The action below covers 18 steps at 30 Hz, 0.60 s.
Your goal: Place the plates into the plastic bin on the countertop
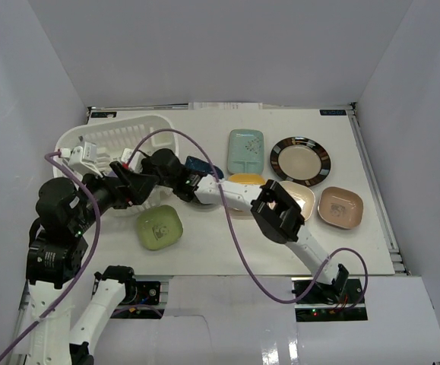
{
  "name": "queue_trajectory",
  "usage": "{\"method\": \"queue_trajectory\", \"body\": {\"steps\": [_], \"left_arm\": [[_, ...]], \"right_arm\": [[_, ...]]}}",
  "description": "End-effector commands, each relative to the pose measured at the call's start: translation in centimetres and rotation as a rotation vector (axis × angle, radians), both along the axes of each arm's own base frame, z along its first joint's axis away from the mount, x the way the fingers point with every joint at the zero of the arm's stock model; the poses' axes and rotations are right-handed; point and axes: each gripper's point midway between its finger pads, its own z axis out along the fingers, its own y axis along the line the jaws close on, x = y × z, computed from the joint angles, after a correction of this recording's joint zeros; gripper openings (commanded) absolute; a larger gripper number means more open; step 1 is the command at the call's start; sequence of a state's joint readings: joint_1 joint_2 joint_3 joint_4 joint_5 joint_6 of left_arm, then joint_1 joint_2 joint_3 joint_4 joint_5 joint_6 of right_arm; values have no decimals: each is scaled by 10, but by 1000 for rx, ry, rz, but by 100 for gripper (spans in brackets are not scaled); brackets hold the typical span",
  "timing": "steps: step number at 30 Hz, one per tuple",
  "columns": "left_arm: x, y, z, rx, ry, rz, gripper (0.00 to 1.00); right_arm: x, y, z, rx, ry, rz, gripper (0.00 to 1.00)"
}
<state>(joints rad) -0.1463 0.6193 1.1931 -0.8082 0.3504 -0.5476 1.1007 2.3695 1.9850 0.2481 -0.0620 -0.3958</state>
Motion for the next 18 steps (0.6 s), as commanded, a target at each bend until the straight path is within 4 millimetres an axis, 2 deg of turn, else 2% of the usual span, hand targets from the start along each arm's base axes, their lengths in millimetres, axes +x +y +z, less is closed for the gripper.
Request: {"method": "queue_trajectory", "body": {"steps": [1,2,3,4,6,7,9,10,11,12,13,14,15,16,17,18], "left_arm": [[3,-5,1,-52,35,-3,98],[3,-5,3,-56,32,-3,98],[5,-6,7,-55,20,-7,98],[6,-6,8,-50,12,-13,98],[8,-10,4,-36,16,-43,98],[12,-14,-6,-35,42,-62,98],[15,-25,-25,-42,105,-130,98],[20,-28,-44,-39,157,-146,97],[22,-33,-56,-41,196,-180,95],[24,-35,-65,-40,217,-189,93],[26,-35,-71,-29,222,-197,89],[26,-38,-77,-24,238,-215,77],[26,-40,-82,-22,256,-233,71],[26,-42,-84,-18,261,-244,66],[24,-47,-90,-11,274,-265,60],[28,-46,-99,10,293,-241,59]], "right_arm": [[10,-52,134,320,14,-53,60],[20,-70,139,349,40,-71,58],[13,-89,142,389,93,-67,55],[20,-105,144,410,113,-86,53],[17,-127,153,455,153,-82,50],[6,-144,157,482,207,-72,50],[11,-170,166,515,233,-93,48],[4,-185,184,545,232,-83,47],[9,-199,169,526,277,-114,47],[10,-208,165,513,291,-132,45],[7,-223,175,521,286,-152,44],[11,-237,154,475,302,-205,40],[7,-253,147,432,317,-246,35],[16,-272,132,404,317,-346,31],[19,-287,119,376,327,-416,21],[15,-306,77,298,388,-491,18]]}}
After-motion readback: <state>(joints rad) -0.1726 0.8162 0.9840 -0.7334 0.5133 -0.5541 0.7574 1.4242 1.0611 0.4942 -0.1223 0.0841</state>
